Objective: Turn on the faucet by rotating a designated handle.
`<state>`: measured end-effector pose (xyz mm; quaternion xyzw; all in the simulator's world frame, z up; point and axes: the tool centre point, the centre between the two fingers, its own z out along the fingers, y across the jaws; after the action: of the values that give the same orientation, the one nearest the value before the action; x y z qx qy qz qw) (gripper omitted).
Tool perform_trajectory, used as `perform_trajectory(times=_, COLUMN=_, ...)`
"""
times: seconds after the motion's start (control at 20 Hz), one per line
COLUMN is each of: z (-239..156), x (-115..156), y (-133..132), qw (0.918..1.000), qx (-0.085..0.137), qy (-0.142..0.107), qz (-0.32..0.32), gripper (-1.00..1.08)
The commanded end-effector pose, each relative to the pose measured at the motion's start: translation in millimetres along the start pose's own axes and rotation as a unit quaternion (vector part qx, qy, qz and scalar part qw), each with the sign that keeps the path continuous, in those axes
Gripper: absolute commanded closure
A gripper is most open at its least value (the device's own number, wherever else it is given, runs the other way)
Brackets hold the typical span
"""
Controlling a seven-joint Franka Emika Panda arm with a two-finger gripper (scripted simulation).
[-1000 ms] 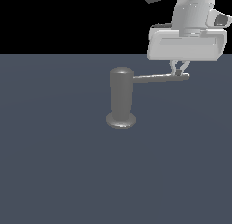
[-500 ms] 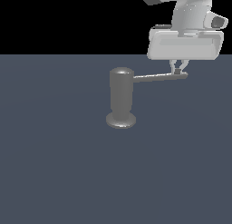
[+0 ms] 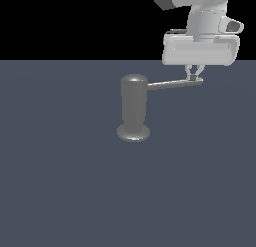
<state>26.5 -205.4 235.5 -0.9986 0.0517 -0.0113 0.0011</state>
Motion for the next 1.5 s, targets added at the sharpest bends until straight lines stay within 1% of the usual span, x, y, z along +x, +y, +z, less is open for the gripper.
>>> perform_trajectory(times=0.0, z=3.8, x=9.4, y=-3.2, qw=1.0000, qx=0.000, qy=-0.001, qz=-0.002, gripper=1.08)
perform_trajectory(times=1.45, z=12.8, x=81.8, y=-3.3, qw=0.9999, qx=-0.001, qy=-0.007, qz=0.007, gripper=1.08)
